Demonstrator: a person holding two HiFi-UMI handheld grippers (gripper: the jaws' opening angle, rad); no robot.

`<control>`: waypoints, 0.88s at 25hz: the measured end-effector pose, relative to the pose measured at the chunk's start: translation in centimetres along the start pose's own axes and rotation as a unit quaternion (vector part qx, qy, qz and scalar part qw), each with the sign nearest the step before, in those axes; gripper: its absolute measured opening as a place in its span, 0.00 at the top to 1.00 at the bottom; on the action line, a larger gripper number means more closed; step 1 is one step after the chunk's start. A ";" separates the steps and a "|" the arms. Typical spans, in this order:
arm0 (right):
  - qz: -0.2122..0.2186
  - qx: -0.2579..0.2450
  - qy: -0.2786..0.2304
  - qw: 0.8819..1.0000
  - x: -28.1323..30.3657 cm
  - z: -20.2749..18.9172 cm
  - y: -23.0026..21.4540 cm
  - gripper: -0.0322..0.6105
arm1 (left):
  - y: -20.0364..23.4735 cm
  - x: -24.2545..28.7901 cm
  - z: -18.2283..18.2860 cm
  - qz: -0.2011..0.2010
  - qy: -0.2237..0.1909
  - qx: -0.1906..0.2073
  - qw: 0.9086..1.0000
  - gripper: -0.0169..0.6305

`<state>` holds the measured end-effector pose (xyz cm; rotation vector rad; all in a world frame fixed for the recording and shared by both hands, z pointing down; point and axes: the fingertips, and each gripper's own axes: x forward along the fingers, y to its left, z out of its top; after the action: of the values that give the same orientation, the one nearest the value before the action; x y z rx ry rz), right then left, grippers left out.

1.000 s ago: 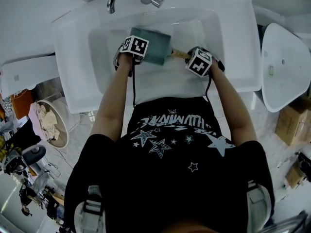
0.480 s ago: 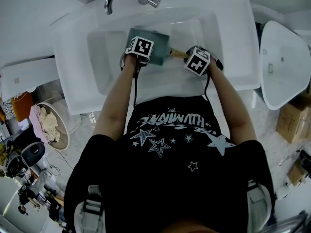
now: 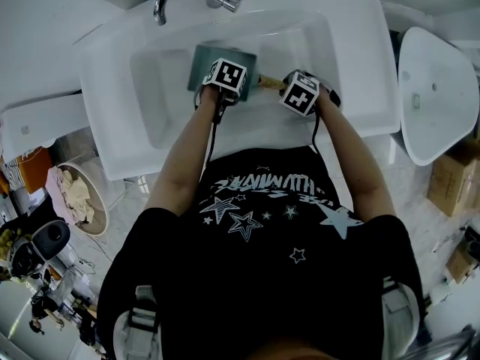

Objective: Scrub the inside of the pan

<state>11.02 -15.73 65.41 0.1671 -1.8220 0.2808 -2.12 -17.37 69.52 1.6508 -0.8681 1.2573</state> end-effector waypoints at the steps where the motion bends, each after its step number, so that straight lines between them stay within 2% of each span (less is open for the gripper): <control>1: 0.001 0.000 0.001 1.000 0.0 0.0 0.0 0.76 | -0.4 0.1 0.0 -0.005 0.001 0.000 1.000 0.90; 7: 0.002 -0.001 0.002 1.000 0.1 0.0 0.2 0.76 | -1.1 0.5 0.3 -0.013 -0.003 -0.003 1.000 0.90; 14: 0.006 -0.001 0.004 1.000 0.2 -0.1 0.4 0.76 | 0.1 -0.9 0.4 -0.036 -0.026 -0.045 0.998 0.90; 18: 0.008 -0.005 0.005 1.000 0.2 -0.1 0.4 0.76 | 2.5 -2.6 0.7 -0.022 -0.049 -0.051 0.997 0.90; 22: 0.008 -0.004 0.006 1.000 0.2 -0.1 0.4 0.77 | 5.6 -3.7 0.5 0.008 -0.053 -0.056 0.997 0.90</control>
<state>10.98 -15.27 65.57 0.1445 -1.8129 0.2853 -7.87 -19.88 67.07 1.6361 -0.9988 1.1193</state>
